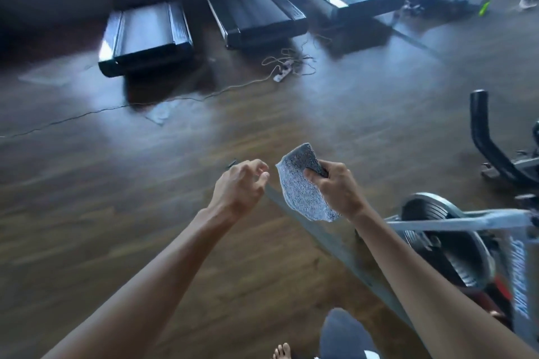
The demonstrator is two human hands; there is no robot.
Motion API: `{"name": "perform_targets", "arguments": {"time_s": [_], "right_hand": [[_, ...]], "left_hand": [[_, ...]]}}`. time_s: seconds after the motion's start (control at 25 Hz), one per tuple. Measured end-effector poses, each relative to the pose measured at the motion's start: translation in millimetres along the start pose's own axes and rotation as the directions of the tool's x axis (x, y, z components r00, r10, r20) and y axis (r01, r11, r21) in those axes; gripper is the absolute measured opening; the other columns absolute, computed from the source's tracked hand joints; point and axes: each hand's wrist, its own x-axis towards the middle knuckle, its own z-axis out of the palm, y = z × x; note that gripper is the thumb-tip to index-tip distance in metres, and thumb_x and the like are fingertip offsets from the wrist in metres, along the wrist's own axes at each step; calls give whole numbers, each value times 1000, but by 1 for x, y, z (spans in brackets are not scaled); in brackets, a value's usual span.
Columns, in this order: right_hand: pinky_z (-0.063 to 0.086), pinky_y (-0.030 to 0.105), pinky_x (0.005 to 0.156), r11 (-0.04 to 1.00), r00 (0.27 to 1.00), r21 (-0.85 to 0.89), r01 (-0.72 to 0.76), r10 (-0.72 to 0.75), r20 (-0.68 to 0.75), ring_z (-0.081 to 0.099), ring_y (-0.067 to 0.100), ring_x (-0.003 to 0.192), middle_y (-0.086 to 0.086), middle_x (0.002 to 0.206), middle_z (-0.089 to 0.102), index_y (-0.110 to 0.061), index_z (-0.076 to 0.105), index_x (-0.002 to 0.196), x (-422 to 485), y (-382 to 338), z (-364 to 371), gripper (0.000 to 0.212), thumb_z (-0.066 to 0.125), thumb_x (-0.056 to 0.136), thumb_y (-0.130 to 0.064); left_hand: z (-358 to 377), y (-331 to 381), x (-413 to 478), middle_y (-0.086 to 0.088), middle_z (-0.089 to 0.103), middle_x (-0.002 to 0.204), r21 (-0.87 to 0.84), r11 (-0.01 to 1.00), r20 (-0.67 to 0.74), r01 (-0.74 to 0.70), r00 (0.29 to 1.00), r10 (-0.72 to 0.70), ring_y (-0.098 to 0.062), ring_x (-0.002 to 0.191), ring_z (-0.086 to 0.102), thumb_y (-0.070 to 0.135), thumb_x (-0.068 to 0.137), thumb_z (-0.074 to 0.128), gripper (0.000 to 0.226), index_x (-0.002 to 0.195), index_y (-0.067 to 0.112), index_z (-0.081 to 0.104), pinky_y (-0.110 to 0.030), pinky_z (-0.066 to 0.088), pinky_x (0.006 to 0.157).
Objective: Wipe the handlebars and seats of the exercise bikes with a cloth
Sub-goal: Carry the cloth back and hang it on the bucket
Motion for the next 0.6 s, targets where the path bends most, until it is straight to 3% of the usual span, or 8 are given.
{"name": "perform_targets", "arguments": {"time_s": [0.16,0.36,0.6], "right_hand": [[33,31,59,1000,1000,15,5,-5,-7,39,12,63,-4,66,46,-3,64,87,66,-3,12,28,61,90,-31],[36,31,62,999,999,22,-33,34,-35,43,12,67,-2,68,53,-6,68,87,168,9,-1,17,63,95,-20],[40,30,63,994,992,66,-87,93,-86,50,12,67,0,68,63,-12,69,86,325,27,-44,16,63,94,-24]], "left_hand": [[-7,-17,67,4,69,116,-7,1000,18,-27,999,27,-18,109,62,31,98,52,23,115,25,67,-30,45,85],[1,-17,178,7,69,114,-20,999,48,-42,998,43,-17,107,63,32,97,53,22,114,27,67,-29,44,82],[8,15,351,8,69,113,-21,998,72,-57,996,59,-16,107,63,33,97,54,22,115,28,66,-26,40,79]]}}
